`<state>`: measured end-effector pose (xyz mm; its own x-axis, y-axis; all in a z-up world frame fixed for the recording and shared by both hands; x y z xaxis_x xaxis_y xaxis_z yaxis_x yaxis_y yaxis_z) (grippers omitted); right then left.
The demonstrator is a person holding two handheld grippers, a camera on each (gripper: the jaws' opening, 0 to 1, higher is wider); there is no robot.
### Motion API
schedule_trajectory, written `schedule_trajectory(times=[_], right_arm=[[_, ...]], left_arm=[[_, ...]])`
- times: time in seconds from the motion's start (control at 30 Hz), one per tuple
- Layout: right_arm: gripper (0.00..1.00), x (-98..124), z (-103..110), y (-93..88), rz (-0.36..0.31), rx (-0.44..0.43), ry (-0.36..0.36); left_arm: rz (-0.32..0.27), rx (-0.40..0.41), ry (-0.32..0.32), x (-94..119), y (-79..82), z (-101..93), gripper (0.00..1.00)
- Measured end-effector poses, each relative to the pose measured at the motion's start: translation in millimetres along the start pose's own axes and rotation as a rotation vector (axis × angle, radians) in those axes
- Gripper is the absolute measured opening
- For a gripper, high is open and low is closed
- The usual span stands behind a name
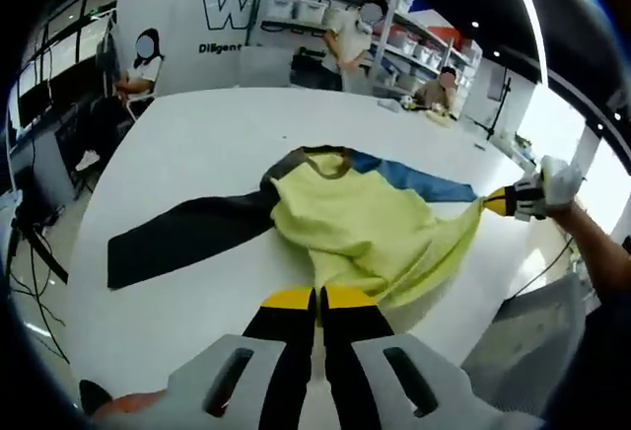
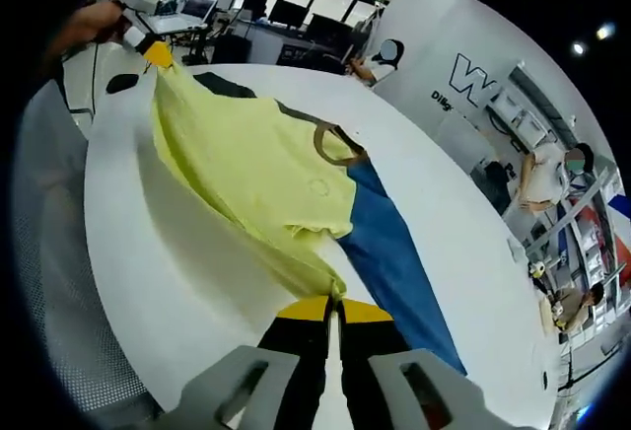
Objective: Fold the garment on the visible template until the final outline fits inside the template.
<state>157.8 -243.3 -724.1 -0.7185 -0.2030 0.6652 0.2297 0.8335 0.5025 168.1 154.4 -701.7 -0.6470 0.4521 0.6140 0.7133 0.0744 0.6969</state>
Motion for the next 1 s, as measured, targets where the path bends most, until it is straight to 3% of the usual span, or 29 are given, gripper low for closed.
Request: schedule_trajectory(times=[0.1,0.23,0.37,0.5,0.73,1.0], right_arm=[[0.00,2.0,-3.4,-0.1,0.007,0.001,-0.026],[0.00,0.9,-0.9,-1.2,0.025,0.027,-0.025],[0.00,-1.7,7.7,-3.4,0.041,0.034,0.017],[0.00,-2.6,14.1,-6.6,0.059,0.034,0.054],[0.00,-3.0,32.1,-19.3,0.116,0.011,0.188],[0.00,-4.4,53.1,-28.6,0.141,0.010,0.291]], left_arm=[[-0.021,0.042,-0.017,2.3,5.0,-0.4,0.00],[-0.006,0.049,-0.010,2.4,2.6,1.3,0.00],[0.106,0.003,0.025,-2.1,-20.6,3.8,0.00],[0.164,-0.008,0.023,-5.9,-36.5,3.0,0.00],[0.286,-0.032,0.037,-13.6,-67.3,7.0,0.00],[0.320,-0.034,0.055,-18.9,-89.7,14.2,0.00]])
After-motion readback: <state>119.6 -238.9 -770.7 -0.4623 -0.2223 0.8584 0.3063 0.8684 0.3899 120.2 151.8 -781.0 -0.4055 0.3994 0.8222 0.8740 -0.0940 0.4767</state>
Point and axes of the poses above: the point that each gripper's makers call its tool centre point, and the gripper's own axes: x roughly backward along the fingers, z roughly to its left, y roughly out of its top, the point moved 7 cm from there along x, roughly backward along the fingers, and after that the axes turned 13 degrees about x, right-handed, at the moved point
